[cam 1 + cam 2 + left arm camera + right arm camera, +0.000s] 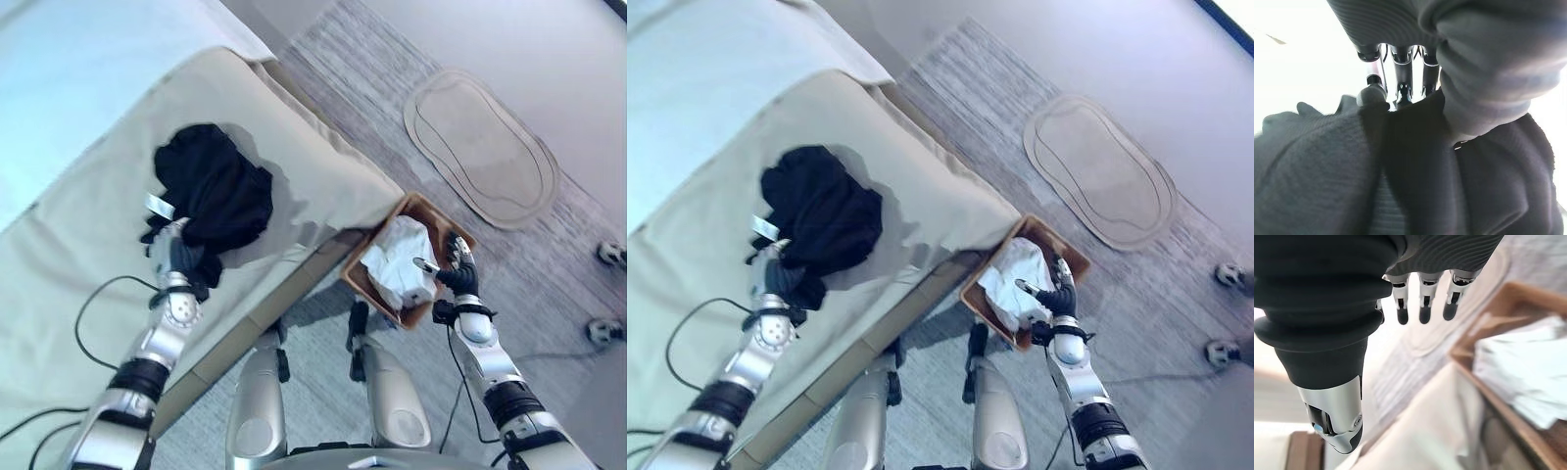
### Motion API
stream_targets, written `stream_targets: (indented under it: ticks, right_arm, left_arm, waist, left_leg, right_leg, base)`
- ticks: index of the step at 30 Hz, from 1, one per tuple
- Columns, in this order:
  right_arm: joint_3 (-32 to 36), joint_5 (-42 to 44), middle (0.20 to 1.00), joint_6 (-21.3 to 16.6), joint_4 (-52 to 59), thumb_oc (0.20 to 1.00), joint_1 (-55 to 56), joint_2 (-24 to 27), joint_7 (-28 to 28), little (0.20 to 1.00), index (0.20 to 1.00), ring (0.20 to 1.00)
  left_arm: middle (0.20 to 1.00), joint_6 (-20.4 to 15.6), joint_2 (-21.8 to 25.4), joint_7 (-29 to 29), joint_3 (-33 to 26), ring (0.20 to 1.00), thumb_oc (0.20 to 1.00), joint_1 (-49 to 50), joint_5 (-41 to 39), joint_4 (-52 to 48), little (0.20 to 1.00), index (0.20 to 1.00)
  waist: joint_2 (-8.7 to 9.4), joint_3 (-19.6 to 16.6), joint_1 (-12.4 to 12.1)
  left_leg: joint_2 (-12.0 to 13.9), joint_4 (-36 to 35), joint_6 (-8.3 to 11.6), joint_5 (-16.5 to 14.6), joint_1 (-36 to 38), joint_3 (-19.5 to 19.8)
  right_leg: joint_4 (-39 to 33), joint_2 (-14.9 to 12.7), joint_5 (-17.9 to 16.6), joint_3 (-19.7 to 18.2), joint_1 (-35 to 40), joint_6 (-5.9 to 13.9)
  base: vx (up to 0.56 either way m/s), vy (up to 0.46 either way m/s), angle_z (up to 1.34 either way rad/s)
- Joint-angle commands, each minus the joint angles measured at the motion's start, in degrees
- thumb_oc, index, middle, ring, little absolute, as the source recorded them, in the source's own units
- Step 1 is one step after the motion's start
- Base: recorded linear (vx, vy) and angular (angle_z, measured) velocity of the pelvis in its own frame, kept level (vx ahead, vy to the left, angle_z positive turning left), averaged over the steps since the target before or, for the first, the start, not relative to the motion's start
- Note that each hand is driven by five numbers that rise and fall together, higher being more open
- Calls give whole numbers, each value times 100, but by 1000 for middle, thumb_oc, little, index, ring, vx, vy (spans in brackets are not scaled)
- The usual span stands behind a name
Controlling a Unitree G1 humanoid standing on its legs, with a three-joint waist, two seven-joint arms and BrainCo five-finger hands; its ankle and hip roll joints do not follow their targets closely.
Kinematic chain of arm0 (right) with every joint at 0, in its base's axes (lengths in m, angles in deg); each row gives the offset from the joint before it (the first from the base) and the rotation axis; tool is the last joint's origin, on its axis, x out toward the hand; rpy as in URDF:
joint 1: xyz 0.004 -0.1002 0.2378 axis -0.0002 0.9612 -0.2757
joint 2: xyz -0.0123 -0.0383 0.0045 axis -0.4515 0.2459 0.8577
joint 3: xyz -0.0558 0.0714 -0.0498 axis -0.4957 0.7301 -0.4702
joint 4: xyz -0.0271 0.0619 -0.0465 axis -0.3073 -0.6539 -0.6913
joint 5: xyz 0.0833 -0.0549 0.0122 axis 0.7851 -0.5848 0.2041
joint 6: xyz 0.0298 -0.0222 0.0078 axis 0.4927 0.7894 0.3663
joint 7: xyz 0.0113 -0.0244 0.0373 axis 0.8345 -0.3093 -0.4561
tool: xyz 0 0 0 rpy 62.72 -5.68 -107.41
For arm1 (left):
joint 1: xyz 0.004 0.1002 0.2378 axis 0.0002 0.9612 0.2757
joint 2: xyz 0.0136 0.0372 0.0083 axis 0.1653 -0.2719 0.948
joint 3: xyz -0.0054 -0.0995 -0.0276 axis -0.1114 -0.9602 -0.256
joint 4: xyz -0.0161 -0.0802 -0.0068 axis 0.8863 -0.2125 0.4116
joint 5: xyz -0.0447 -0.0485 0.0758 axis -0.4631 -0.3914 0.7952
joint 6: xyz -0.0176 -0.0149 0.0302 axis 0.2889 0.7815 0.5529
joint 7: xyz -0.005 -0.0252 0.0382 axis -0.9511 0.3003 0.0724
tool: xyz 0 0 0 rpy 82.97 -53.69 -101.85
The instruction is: Pick up clothes into the bucket
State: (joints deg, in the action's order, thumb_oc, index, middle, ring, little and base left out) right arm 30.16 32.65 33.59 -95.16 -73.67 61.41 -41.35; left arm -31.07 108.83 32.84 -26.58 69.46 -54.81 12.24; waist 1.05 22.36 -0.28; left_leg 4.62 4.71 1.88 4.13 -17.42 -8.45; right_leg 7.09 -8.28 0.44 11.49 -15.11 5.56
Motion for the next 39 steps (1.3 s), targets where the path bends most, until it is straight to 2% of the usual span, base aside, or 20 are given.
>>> stream_targets:
  ticks: [1, 2, 5, 7, 10, 14, 18, 24, 34, 39]
  right_arm:
    - [-62, -799, 1000, -51, 286, 1000, 81, 276, 24, 1000, 1000, 1000]
    - [-341, -1262, 1000, 43, 329, 1000, -101, 432, -22, 1000, 1000, 1000]
    - [-632, -1597, 1000, 134, 359, 1000, -288, 494, -125, 1000, 1000, 1000]
    - [-927, -2123, 1000, 189, 364, 1000, -481, 553, -156, 1000, 1000, 1000]
    - [-1748, -3531, 1000, 243, 560, 1000, -970, 816, -173, 1000, 1000, 1000]
    - [-2360, -4028, 1000, 144, 788, 1000, -1212, 858, -435, 1000, 1000, 1000]
    - [-2718, -4085, 1000, 69, 880, 1000, -1290, 741, -723, 1000, 1000, 1000]
    - [-3093, -3365, 1000, -61, 1196, 1000, -1153, 238, -1324, 1000, 1000, 1000]
    - [-3189, -2646, 1000, 93, 1133, 1000, -1199, -491, -1368, 1000, 1000, 1000]
    - [-3198, -1997, 1000, 238, 847, 1000, -1110, -905, -1392, 1000, 1000, 1000]
  left_arm:
    - [200, -562, 220, -240, -144, 200, 200, 0, -65, -465, 200, 200]
    - [200, -759, 231, -582, -113, 200, 200, 149, -313, -1006, 200, 200]
    - [200, -826, 179, -794, -127, 200, 200, 278, -616, -1370, 200, 200]
    - [200, -916, 137, -964, -59, 200, 200, 375, -790, -1730, 200, 200]
    - [200, -1077, 72, -1336, 167, 200, 200, 433, -1214, -2292, 200, 200]
    - [200, -1176, 4, -1819, 432, 200, 200, 407, -1870, -2661, 200, 200]
    - [200, -1134, -63, -2148, 556, 200, 200, 371, -2362, -2889, 200, 200]
    - [200, -977, -233, -2557, 849, 200, 200, 382, -2769, -3200, 200, 200]
    - [200, -880, -445, -2623, 1107, 200, 200, 279, -3181, -3487, 200, 200]
    - [200, -805, -530, -2703, 1303, 200, 200, 135, -3464, -3693, 200, 200]
  waist:
    - [124, -404, -45]
    - [94, -489, -126]
    - [85, -553, -181]
    - [68, -610, -248]
    - [29, -739, -320]
    - [4, -924, -335]
    - [-14, -1029, -345]
    - [-76, -1203, -311]
    - [-137, -1280, -274]
    - [-159, -1289, -252]
  left_leg:
    - [71, 63, 157, 68, -132, 370]
    - [89, -32, 186, 76, 66, 407]
    - [91, -145, 196, 131, 234, 424]
    - [108, -183, 211, 102, 406, 435]
    - [119, -232, 220, 94, 656, 453]
    - [130, -317, 237, 89, 894, 446]
    - [164, -353, 254, 90, 1009, 440]
    - [205, -537, 275, 123, 1269, 430]
    - [218, -619, 289, 130, 1375, 371]
    - [213, -612, 289, 116, 1409, 364]
  right_leg:
    - [-312, -508, -482, 83, 314, 495]
    - [-433, -463, -470, 133, 510, 485]
    - [-566, -420, -494, 157, 699, 464]
    - [-623, -380, -457, 175, 863, 452]
    - [-703, -324, -423, 182, 1102, 415]
    - [-796, -259, -385, 181, 1323, 389]
    - [-855, -221, -365, 203, 1444, 371]
    - [-980, -158, -321, 263, 1686, 335]
    - [-1080, -125, -341, 264, 1765, 328]
    - [-1099, -114, -331, 276, 1826, 310]
  base:
    - [46, -118, 25]
    - [27, -91, 23]
    - [14, -80, 16]
    - [7, -74, 3]
    - [8, -87, 1]
    - [23, -59, 6]
    - [23, -40, 0]
    - [39, -26, 0]
    - [4, 0, 1]
    - [0, 0, 0]
